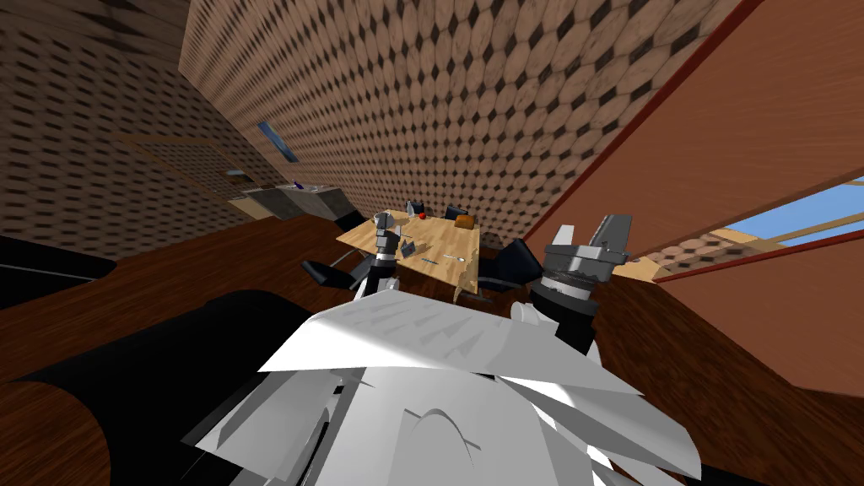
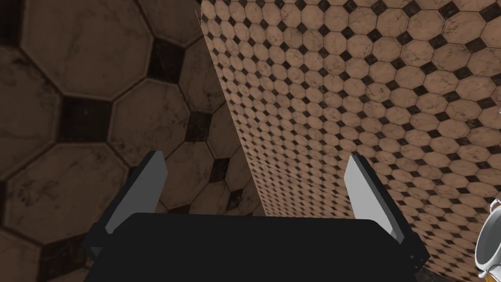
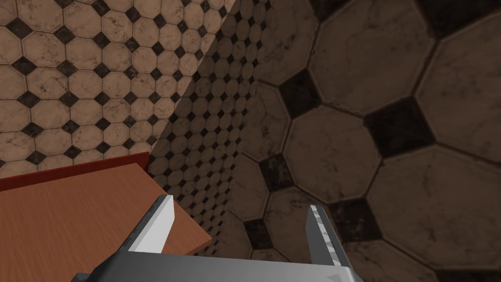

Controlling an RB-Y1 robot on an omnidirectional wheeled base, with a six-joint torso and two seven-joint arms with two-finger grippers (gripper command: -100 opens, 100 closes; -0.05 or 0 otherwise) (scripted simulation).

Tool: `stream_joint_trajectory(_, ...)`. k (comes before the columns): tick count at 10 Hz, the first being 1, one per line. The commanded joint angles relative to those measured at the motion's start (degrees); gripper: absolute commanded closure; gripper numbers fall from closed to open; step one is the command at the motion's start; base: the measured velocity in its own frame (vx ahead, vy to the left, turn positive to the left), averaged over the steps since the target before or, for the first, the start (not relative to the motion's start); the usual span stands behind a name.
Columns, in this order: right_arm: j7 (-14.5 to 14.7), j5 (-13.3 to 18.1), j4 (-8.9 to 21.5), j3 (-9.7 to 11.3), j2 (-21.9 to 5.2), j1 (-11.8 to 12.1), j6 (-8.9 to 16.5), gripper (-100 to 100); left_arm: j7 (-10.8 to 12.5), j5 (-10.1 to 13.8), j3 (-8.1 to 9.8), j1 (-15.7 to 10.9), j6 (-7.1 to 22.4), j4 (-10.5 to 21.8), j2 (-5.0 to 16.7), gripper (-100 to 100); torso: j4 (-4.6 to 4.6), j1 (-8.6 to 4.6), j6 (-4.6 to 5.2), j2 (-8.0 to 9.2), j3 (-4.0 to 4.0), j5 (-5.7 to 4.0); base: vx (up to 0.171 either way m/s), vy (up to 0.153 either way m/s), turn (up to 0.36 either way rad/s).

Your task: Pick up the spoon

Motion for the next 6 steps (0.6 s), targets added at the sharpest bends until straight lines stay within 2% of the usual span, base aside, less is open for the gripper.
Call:
stream_joint_trajectory(1,0.0,0.0,0.0,0.0,0.0,0.0,0.0,0,-0.79,1.34,0.5,0.02,0.85,0.59,2.55,-100,0.0,0.0,0.0,0.0,0.0,0.0,-0.042,-0.063,-0.026)
stream_joint_trajectory(4,0.0,0.0,0.0,0.01,0.01,-0.01,0.0,0,-2.58,4.67,1.74,0.08,3.15,2.09,6.49,-100,0.05,-0.55,0.01,0.2,0.12,-0.12,-0.051,-0.152,-0.024)
stream_joint_trajectory(6,0.0,0.0,0.0,0.02,0.02,-0.01,0.0,0,-4.17,7.83,2.9,0.14,5.47,3.61,9.37,-100,0.05,-0.74,0.01,0.24,0.13,-0.16,-0.05,-0.212,-0.052)
